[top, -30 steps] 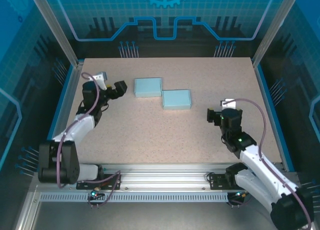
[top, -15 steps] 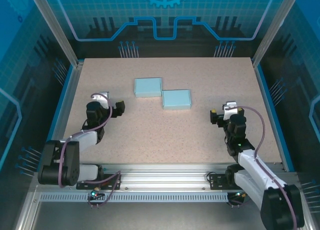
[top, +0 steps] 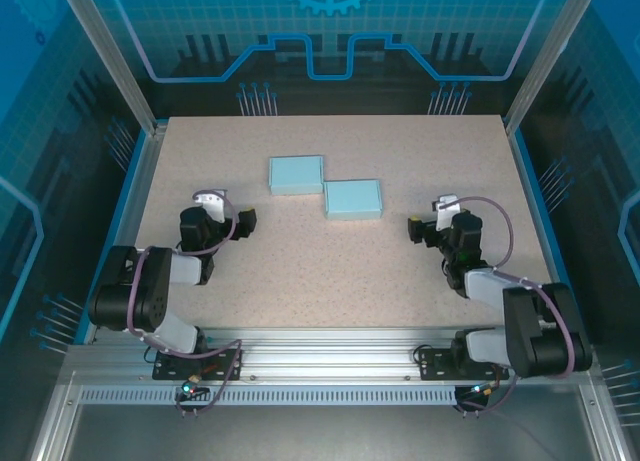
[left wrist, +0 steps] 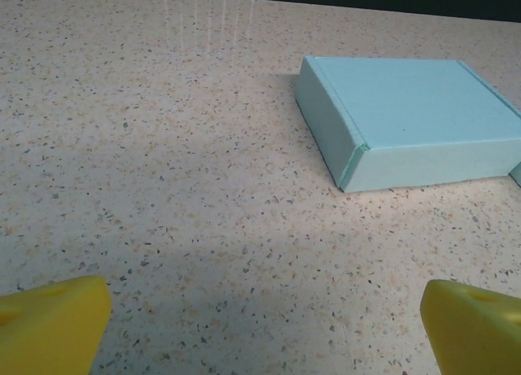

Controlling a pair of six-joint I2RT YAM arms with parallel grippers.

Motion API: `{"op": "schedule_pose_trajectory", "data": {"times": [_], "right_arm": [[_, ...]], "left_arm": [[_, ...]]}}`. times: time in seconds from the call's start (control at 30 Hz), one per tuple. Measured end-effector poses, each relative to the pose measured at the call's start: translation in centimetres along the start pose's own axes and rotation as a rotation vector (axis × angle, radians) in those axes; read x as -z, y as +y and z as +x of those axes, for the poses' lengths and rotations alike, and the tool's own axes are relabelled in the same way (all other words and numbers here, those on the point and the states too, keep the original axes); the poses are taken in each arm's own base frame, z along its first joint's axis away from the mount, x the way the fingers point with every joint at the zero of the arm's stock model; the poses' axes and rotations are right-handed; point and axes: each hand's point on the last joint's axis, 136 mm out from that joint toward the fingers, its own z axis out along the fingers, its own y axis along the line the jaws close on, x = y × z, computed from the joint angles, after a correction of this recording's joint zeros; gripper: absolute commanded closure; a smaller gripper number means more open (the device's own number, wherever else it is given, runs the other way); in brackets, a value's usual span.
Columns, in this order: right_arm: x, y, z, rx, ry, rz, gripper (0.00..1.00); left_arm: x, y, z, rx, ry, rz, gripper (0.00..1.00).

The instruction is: Fold the paper box

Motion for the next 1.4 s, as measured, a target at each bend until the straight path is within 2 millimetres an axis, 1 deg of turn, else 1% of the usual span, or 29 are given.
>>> {"op": "schedule_pose_trajectory", "data": {"times": [0.13, 0.2, 0.37, 1.2, 1.4], "right_arm": [[-2.3, -0.4, 0.8, -0.025, 0.033, -0.024, 0.0], [-2.7, -0.1, 0.7, -0.024, 0.037, -0.044, 0.0], [-3.0, 0.1, -0.5, -0.018, 0.012, -0.051, 0.0], [-3.0, 0.2, -0.5, -0.017, 0.013, -0.048, 0.0], [-3.0, 0.2, -0.5, -0.017, 0.013, -0.048, 0.0]], "left_arm": [[0.0, -0.1, -0.2, -0.002, -0.009, 0.004, 0.01], [0.0, -0.1, -0.2, -0.002, -0.009, 0.003, 0.01], [0.0, 0.0, -0.2, -0.001, -0.01, -0.003, 0.01], [0.0, 0.1, -0.3, -0.002, -0.01, -0.004, 0.01], [0.0, 0.6, -0.3, -0.001, -0.012, -0.035, 0.01]]}}
